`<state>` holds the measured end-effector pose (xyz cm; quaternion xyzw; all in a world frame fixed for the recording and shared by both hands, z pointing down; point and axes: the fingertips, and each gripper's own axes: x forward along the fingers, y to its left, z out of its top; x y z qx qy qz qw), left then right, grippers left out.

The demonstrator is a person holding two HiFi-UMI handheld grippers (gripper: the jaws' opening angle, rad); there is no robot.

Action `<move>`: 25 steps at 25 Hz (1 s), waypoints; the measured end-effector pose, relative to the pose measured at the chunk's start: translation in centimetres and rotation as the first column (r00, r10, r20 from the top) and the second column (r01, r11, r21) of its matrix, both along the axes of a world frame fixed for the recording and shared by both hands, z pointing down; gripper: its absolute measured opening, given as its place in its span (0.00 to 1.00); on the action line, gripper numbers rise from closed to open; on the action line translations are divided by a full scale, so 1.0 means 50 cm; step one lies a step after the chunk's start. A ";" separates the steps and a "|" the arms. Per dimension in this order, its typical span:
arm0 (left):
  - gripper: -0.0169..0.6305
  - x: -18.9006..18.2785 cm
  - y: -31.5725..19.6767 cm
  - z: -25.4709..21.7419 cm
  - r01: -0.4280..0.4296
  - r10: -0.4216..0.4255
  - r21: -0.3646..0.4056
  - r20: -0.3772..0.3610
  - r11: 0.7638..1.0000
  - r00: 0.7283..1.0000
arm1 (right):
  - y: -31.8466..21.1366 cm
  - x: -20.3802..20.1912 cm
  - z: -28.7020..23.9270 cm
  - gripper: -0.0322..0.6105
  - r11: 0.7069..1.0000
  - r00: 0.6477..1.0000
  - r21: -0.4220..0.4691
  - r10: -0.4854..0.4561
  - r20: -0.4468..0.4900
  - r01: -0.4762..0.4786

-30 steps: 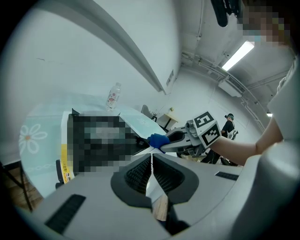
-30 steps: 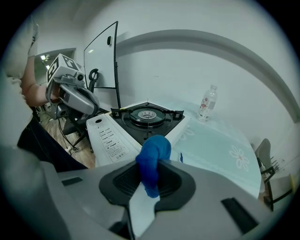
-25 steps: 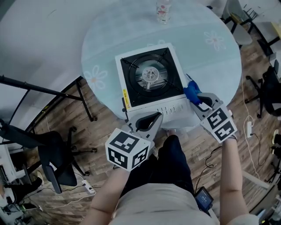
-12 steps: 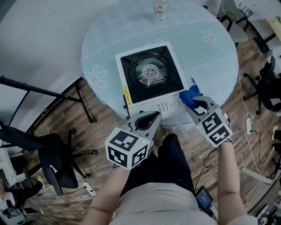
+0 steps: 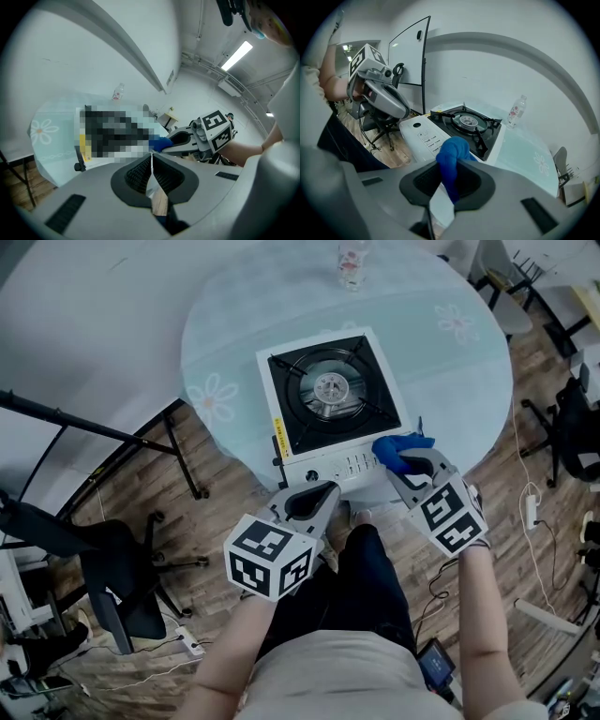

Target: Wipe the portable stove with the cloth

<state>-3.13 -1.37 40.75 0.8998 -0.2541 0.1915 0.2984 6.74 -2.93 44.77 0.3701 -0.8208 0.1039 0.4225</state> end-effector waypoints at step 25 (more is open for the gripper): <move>0.07 -0.078 -0.022 0.032 0.103 -0.104 -0.037 -0.021 0.994 0.994 | -0.008 -0.140 0.003 0.18 0.997 0.993 -0.054 -0.053 0.106 0.059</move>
